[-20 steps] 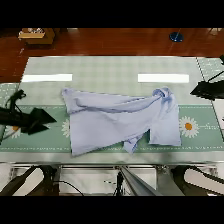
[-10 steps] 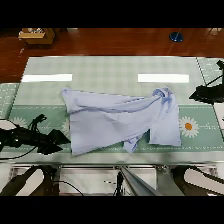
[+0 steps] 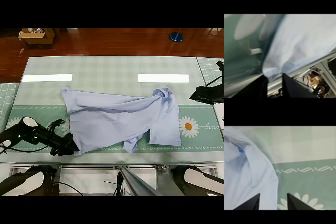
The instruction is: Fold the shirts.
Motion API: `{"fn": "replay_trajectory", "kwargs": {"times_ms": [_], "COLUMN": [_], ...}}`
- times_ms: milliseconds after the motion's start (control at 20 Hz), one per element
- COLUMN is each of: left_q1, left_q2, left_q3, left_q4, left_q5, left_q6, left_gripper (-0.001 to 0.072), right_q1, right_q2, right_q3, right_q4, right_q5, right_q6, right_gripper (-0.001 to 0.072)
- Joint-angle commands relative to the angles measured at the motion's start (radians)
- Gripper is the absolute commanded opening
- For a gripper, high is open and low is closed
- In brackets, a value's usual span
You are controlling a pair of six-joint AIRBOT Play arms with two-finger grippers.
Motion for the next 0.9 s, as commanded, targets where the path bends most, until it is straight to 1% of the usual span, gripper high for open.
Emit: {"fn": "replay_trajectory", "kwargs": {"times_ms": [0,50,150,250,350,400,450,550,650,700,750,850], "left_q1": [-0.029,-0.029,-0.029,-0.029,-0.029,-0.029,-0.029,-0.029,-0.029,-0.029,-0.029,-0.029], "left_q2": [-0.024,-0.024,-0.024,-0.023,-0.016,-0.011,-0.005,0.013,0.031,0.038,0.042,0.047], "left_q3": [0.005,0.005,0.005,0.005,0.005,0.005,0.005,0.005,0.005,0.005,0.006,0.006], "left_q4": [-0.011,-0.011,-0.011,-0.011,-0.011,-0.011,-0.011,-0.011,-0.012,-0.012,-0.012,-0.014], "left_q5": [0.211,0.216,0.221,0.207,0.184,0.175,0.171,0.169,0.168,0.167,0.166,0.161], "left_q6": [-0.015,-0.014,-0.009,0.017,0.047,0.058,0.062,0.073,0.080,0.080,0.080,0.080], "left_gripper": [0.0227,0.0160,0.0028,0.0023,0.0023,0.0022,0.0022,0.0022,0.0022,0.0022,0.0023,0.0023], "right_q1": [-0.001,-0.001,-0.001,-0.001,-0.003,-0.019,-0.047,-0.126,-0.180,-0.183,-0.179,-0.165], "right_q2": [0.000,0.000,0.000,0.000,0.000,-0.007,-0.022,-0.082,-0.156,-0.188,-0.217,-0.280], "right_q3": [0.000,0.000,0.000,0.000,-0.001,-0.002,-0.004,-0.011,-0.013,-0.013,-0.013,-0.013], "right_q4": [0.000,0.000,0.002,-0.006,-0.051,-0.055,-0.035,0.078,0.230,0.266,0.268,0.280], "right_q5": [0.014,0.014,0.014,0.012,-0.004,-0.007,-0.004,0.027,0.079,0.093,0.095,0.086], "right_q6": [0.001,0.001,0.001,0.000,0.000,0.000,-0.002,-0.032,-0.113,-0.139,-0.155,-0.177], "right_gripper": [0.0436,0.0448,0.0448,0.0448,0.0449,0.0467,0.0467,0.0467,0.0482,0.0482,0.0482,0.0535]}}
